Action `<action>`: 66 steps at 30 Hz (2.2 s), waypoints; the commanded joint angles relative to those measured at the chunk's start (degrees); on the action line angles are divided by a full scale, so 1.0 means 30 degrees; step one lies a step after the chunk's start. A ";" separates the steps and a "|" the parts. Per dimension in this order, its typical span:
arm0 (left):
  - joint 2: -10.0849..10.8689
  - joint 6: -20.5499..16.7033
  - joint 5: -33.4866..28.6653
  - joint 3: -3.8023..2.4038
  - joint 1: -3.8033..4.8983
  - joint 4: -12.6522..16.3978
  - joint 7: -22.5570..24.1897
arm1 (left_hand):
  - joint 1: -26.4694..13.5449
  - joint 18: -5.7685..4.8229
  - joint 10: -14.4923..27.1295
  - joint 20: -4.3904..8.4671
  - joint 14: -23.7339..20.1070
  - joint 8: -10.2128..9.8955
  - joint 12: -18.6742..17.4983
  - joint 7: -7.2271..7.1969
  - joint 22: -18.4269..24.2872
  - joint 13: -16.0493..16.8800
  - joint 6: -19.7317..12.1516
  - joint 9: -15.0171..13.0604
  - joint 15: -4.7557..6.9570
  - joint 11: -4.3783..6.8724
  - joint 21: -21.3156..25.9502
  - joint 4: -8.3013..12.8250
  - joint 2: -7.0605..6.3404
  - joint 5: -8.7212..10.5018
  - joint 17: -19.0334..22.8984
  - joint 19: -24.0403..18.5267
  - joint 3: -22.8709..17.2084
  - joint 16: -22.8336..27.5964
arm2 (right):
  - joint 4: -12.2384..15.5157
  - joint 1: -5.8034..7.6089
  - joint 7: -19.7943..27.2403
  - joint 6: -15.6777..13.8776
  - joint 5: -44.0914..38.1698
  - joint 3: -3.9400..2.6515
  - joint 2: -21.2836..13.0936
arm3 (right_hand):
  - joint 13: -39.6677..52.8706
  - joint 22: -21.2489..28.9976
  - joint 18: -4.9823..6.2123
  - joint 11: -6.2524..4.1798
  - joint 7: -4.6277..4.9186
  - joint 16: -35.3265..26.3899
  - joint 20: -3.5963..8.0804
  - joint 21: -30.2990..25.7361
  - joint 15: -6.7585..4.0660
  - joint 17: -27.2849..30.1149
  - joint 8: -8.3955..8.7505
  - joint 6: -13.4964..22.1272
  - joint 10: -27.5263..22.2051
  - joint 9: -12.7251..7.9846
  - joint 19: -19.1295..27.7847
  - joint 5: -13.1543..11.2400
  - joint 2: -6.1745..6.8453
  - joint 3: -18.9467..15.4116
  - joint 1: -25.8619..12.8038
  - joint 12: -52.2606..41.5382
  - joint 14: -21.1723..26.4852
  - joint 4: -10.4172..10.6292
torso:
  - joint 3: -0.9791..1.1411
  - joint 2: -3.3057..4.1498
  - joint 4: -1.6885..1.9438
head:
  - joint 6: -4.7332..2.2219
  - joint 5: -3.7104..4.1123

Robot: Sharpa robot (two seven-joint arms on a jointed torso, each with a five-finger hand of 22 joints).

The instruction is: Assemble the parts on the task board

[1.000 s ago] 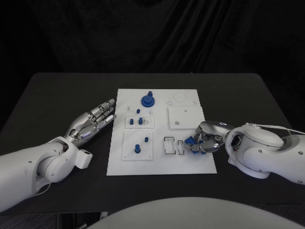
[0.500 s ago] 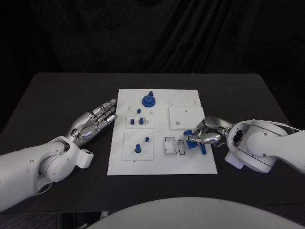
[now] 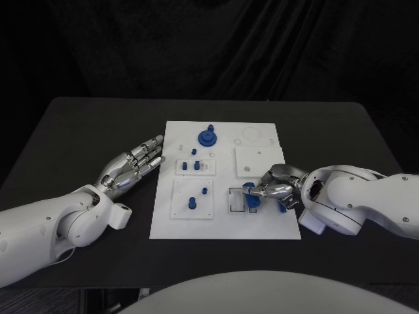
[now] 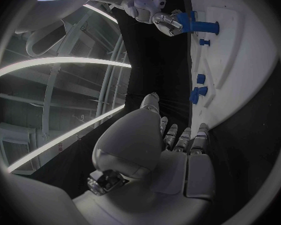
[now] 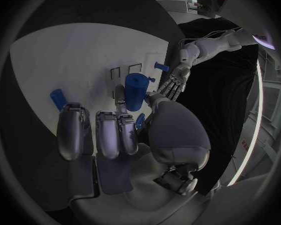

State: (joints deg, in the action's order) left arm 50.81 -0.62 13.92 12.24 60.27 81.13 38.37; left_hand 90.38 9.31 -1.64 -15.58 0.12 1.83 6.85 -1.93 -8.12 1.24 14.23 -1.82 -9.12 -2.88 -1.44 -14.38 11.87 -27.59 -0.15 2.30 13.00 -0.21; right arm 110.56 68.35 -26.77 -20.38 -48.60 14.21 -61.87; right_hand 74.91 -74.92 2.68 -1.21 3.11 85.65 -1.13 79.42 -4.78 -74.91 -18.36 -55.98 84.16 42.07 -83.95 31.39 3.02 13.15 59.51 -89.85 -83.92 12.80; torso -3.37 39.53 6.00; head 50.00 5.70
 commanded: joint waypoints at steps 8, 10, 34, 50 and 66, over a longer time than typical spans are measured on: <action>-0.0081 0.0240 -0.0107 -0.0009 -0.0027 0.0036 0.0112 | 0.0027 0.0326 -0.0021 -0.0095 0.0074 -0.0009 0.0100 0.0138 -0.0005 0.0020 -0.0004 -0.0012 -0.0136 -0.0126 -0.0048 0.0001 0.0172 0.0096 0.0008 0.0045 -0.0143 0.0022 | -0.0291 -0.0171 -0.0194 0.0913 0.0276 0.0001 0.0470 | 0.5030 -0.3755 0.0045 0.0182 0.0152 -0.0100 -0.0203 -0.0169 0.0111 -0.1263 0.0484 0.0533 0.1948 -0.0128 -0.0480 -0.1063 -0.0086 0.1123 -0.0576 -0.0051 -0.1356 -0.0877 | 0.0025 0.0045 0.0006 | 0.0000 0.0000; -0.0099 0.0251 -0.0107 -0.0009 -0.0027 0.0025 0.0113 | 0.0027 0.0326 -0.0021 -0.0095 0.0074 -0.0009 0.0100 0.0138 -0.0005 0.0020 -0.0004 -0.0012 -0.0136 -0.0126 -0.0048 0.0001 0.0172 0.0096 0.0008 0.0045 -0.0143 0.0022 | -0.0317 -0.0189 -0.0205 0.0977 0.0274 0.0001 0.0532 | 0.5030 -0.3754 0.0045 0.0221 0.0199 -0.0106 -0.0229 -0.0176 0.0142 -0.1245 0.0575 0.0629 0.1948 -0.0181 -0.0480 -0.1228 -0.0100 0.1107 -0.0617 -0.0051 -0.1353 -0.0858 | 0.0022 0.0037 0.0025 | 0.0000 0.0005; -0.0174 0.0379 -0.0107 -0.0009 -0.0043 -0.0108 0.0061 | 0.0035 0.0324 -0.0012 -0.0111 0.0079 -0.0002 0.0095 0.0255 -0.0001 0.0018 0.0036 -0.0018 -0.0161 -0.0125 -0.0052 0.0005 0.0202 0.0074 0.0007 0.0055 -0.0172 0.0020 | -0.0402 -0.0241 0.0251 0.1318 0.0267 0.0001 0.0726 | 0.5030 -0.3700 0.0097 0.0520 0.0501 -0.0138 -0.0518 -0.0433 0.0416 -0.1023 0.0989 0.1091 0.1948 -0.1126 -0.0431 -0.5942 -0.0514 -0.1144 -0.1930 -0.0051 -0.1315 0.0765 | 0.0033 -0.0038 -0.0045 | 0.0000 -0.0279; -0.0226 0.0394 -0.0109 -0.0009 -0.0087 -0.0189 0.0085 | 0.0032 0.0323 -0.0009 -0.0115 0.0086 -0.0007 0.0093 0.0275 -0.0040 0.0018 0.0000 -0.0013 -0.0168 -0.0122 -0.0061 0.0005 0.0202 0.0097 0.0004 0.0071 -0.0174 0.0017 | -0.0482 -0.0242 0.0613 0.1366 0.0267 0.0001 0.0739 | 0.5030 -0.3758 0.0061 0.0391 0.0353 -0.0022 -0.0433 -0.0282 0.0314 -0.1211 0.0330 0.0881 0.1948 -0.0962 -0.0515 -0.7537 -0.0669 -0.2150 -0.1973 -0.0051 -0.1355 0.1098 | 0.0040 -0.0038 -0.0064 | 0.0000 -0.0404; -0.0192 0.0407 -0.0109 -0.0009 -0.0130 -0.0189 0.0107 | 0.0026 0.0324 -0.0003 -0.0123 0.0100 -0.0010 0.0097 0.0274 -0.0068 0.0018 -0.0008 -0.0012 -0.0192 -0.0127 -0.0071 0.0003 0.0206 0.0143 0.0000 0.0089 -0.0181 0.0012 | 0.0031 -0.0239 0.3042 -0.0772 -0.1623 -0.0001 0.0329 | 0.5030 -0.3812 0.0023 0.0228 0.0175 0.0098 -0.0272 -0.0132 0.0161 -0.1387 -0.2341 0.2353 0.1948 0.1107 -0.0578 -0.5817 -0.1069 -0.2651 0.0177 -0.0051 -0.1386 0.0026 | 0.0033 -0.0035 -0.0061 | 0.0000 -0.0653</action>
State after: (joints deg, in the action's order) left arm 50.24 -0.01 13.89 12.21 60.03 80.43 38.23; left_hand 90.38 9.30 -1.65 -15.70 0.33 1.82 6.82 -1.52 -8.27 1.24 14.24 -1.82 -9.32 -2.87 -1.45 -14.39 11.87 -27.36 -0.19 2.44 12.68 -0.21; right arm 110.02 67.77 -22.48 -18.37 -48.68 14.22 -60.50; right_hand 74.93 -74.91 2.68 -0.20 3.64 85.77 -2.36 78.70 -3.97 -74.91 -25.19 -49.27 83.93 45.21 -83.95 13.74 -0.42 5.22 59.39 -89.85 -83.96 13.36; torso -3.25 39.42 5.81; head 50.00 3.94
